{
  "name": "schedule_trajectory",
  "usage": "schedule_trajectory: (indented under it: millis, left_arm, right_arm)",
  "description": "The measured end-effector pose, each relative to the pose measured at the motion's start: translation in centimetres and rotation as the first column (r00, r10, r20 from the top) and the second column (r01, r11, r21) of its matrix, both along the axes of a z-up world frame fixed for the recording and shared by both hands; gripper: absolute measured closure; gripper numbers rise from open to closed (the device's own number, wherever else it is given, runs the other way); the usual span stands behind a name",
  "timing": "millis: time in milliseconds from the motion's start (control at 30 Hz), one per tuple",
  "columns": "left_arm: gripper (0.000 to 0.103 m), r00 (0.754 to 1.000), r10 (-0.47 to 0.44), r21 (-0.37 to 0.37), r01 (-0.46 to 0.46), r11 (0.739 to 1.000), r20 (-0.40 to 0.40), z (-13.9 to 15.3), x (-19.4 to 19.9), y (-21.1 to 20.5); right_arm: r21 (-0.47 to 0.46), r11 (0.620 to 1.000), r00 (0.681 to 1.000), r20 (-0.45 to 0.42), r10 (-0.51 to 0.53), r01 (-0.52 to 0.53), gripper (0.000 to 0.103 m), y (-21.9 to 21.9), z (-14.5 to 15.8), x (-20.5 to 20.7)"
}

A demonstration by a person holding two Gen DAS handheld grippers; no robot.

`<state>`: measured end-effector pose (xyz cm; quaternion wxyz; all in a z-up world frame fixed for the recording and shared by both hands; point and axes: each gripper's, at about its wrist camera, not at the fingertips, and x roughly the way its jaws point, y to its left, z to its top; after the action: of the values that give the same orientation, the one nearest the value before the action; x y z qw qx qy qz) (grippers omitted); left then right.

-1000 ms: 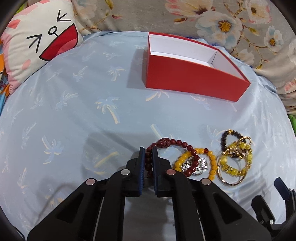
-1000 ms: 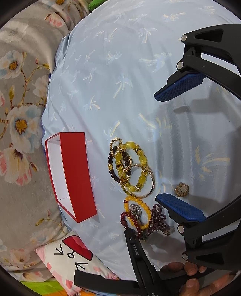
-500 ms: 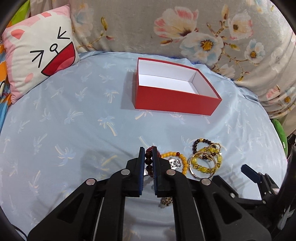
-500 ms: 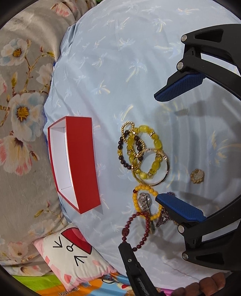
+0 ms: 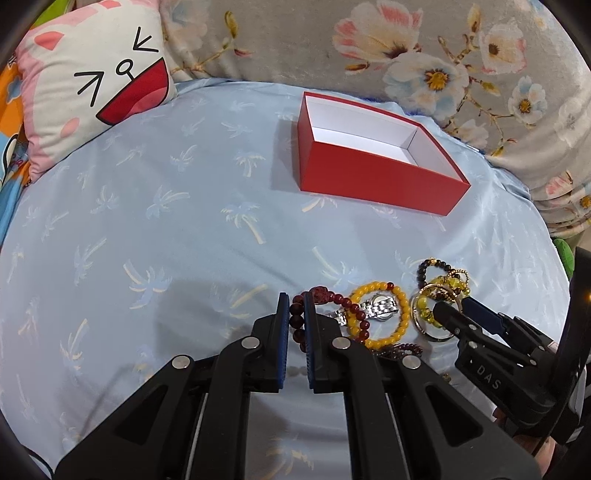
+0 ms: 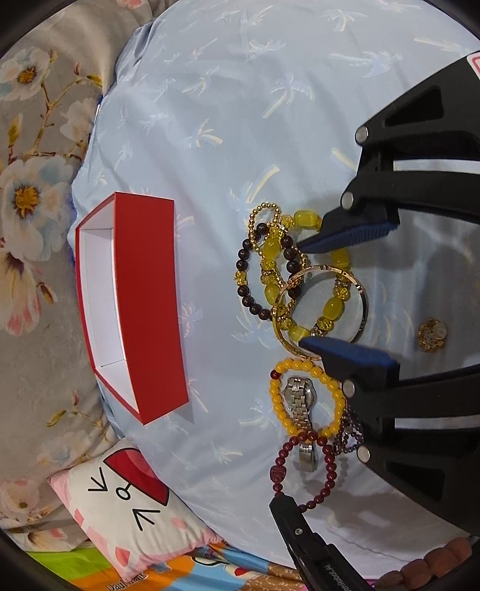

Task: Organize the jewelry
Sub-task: 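Close the right tool on the gold bangle while the left tool lifts the red bracelet, then carry both bracelets into the red box and open both tools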

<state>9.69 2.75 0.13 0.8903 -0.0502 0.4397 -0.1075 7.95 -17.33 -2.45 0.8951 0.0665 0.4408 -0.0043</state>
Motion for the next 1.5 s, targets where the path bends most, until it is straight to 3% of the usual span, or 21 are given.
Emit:
schedule_trajectory:
  millis: [167, 233, 267, 533, 933, 1033, 1200, 1500]
  left_arm:
    - [0.095, 1.000, -0.001, -0.002, 0.001, 1.000, -0.011, -0.5, 0.1, 0.1]
    - [0.095, 1.000, -0.004, -0.005, 0.004, 1.000, -0.014, -0.6, 0.2, 0.0]
    - [0.095, 1.000, -0.006, -0.007, 0.006, 1.000, -0.015, -0.5, 0.1, 0.0]
    - [0.096, 0.999, -0.046, -0.027, 0.047, 0.999, 0.027, 1.9, -0.8, -0.8]
    - [0.095, 0.965, -0.150, -0.051, 0.164, 0.985, 0.214, 11.6, 0.0, -3.2]
    - [0.095, 0.951, -0.170, -0.043, 0.187, 0.981, 0.256, 13.9, 2.4, -4.4]
    - [0.095, 0.948, -0.179, -0.019, 0.190, 0.982, 0.264, 15.0, 8.4, -6.6]
    - [0.095, 0.969, -0.173, -0.045, 0.183, 0.982, 0.175, 10.9, 19.8, -8.7]
  right_arm:
    - [0.023, 1.000, 1.000, 0.005, 0.009, -0.009, 0.081, -0.1, -0.3, 0.3]
    - [0.021, 1.000, 1.000, 0.009, 0.009, -0.009, 0.095, 0.0, -0.2, 0.3]
    - [0.014, 1.000, 1.000, 0.007, 0.006, -0.006, 0.097, 0.0, -0.1, 0.3]
    - [0.059, 0.998, 0.998, 0.058, -0.005, 0.001, 0.098, -1.3, 2.3, -1.2]
    - [0.035, 0.999, 0.971, 0.239, 0.021, -0.030, 0.099, -3.3, 12.1, -2.1]
    - [0.038, 0.998, 0.962, 0.271, 0.029, -0.040, 0.099, -4.4, 14.5, 0.2]
    - [0.084, 0.993, 0.957, 0.285, 0.054, -0.081, 0.099, -6.1, 16.1, 6.2]
    - [0.184, 0.977, 0.980, 0.185, 0.068, -0.103, 0.098, -7.3, 11.5, 18.4]
